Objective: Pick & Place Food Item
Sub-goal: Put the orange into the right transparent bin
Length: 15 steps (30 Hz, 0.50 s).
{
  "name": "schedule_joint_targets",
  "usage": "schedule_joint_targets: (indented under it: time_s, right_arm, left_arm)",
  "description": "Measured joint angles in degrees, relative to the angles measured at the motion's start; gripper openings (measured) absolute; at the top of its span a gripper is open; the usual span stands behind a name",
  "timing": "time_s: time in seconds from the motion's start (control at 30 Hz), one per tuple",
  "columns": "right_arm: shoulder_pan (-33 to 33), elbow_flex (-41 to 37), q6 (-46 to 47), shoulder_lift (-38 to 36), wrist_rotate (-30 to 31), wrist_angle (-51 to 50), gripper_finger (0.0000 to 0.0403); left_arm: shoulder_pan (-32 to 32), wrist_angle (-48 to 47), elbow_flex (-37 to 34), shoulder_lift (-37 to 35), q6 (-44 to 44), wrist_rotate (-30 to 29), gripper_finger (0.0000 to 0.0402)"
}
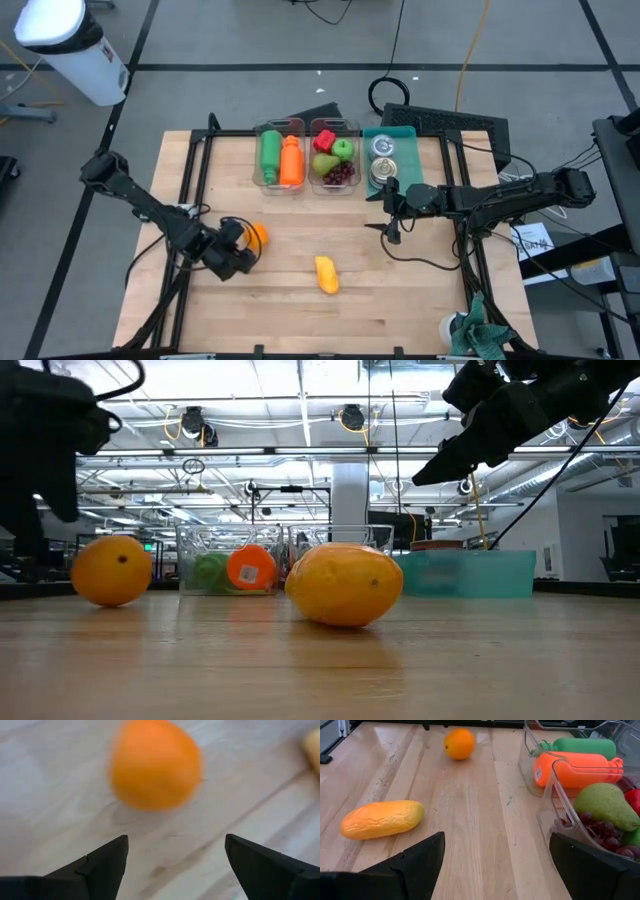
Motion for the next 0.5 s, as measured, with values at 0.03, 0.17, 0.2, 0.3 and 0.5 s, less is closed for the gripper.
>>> schedule_joint_targets:
  time_s: [0.03, 0.17, 0.2, 0.3, 0.5]
  right_arm:
    - [0.0, 0.0, 0.0, 0.0, 0.0, 0.0, 0.0341]
    - [0.0, 0.0, 0.0, 0.0, 0.0, 0.0, 0.0341]
    - [0.0, 0.0, 0.0, 0.0, 0.1, 0.0, 0.0341]
    - [0.0, 0.0, 0.0, 0.0, 0.1, 0.0, 0.0341]
    - [0.0, 0.0, 0.0, 0.0, 0.1, 0.0, 0.0341]
  left_arm:
    - [0.5, 1.4, 0.0, 0.0, 1.1, 0.0, 0.0340]
    - [3.1, 5.1, 0.0, 0.0, 5.8, 0.0, 0.0340]
    - [3.9, 5.1, 0.0, 0.0, 6.0, 0.0, 0.0340]
    - [7.1, 4.6, 0.0, 0.0, 4.3, -0.1, 0.0340]
    - [13.9, 11.0, 0.0, 0.0, 3.0, -0.3, 0.0340]
